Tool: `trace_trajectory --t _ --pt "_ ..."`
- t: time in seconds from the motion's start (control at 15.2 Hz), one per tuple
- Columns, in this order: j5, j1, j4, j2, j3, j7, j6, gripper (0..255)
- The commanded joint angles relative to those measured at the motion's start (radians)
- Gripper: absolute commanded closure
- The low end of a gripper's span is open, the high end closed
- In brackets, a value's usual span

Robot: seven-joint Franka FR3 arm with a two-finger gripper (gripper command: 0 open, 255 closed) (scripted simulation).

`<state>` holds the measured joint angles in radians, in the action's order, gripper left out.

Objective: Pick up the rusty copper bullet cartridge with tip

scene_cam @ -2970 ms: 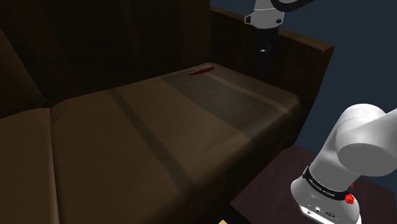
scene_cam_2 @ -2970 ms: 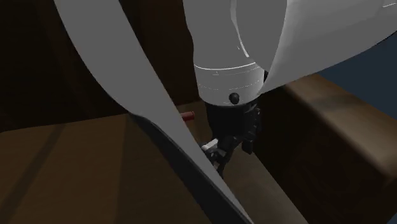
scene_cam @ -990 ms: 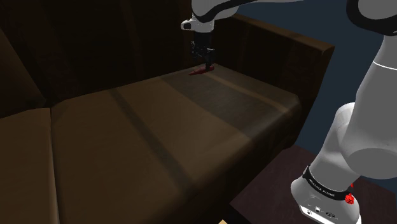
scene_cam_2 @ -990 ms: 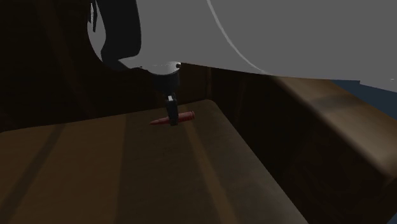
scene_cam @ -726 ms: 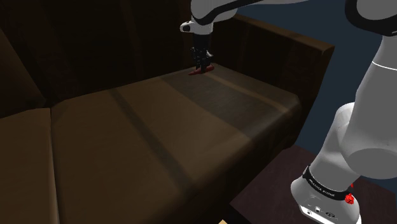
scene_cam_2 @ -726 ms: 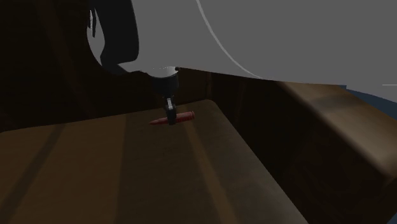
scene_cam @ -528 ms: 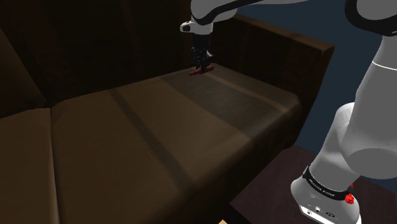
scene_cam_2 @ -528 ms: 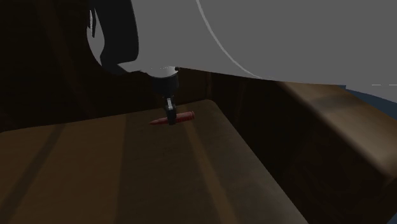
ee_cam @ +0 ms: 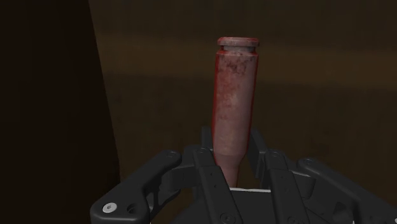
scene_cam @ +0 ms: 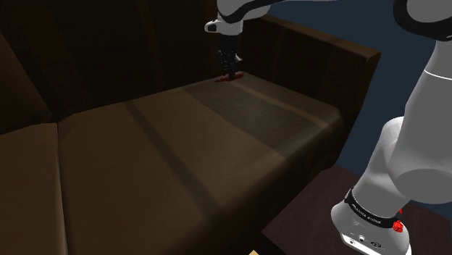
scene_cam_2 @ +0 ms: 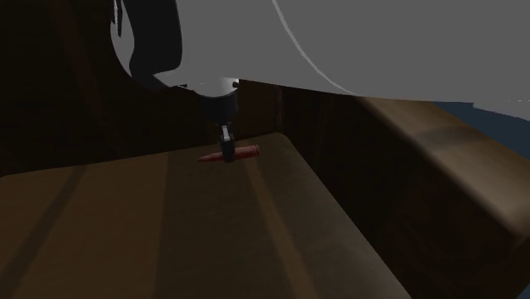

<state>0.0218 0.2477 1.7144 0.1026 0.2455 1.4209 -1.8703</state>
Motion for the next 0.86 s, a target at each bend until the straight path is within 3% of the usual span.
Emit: trace_trajectory --t 0.0,0.79 --pt "0.0 -0.001 -0.028 -0.001 0.001 0.003 0.029 255" --pt "-0.004 -0.004 -0.18 0.011 0.002 0.01 0.169 255"
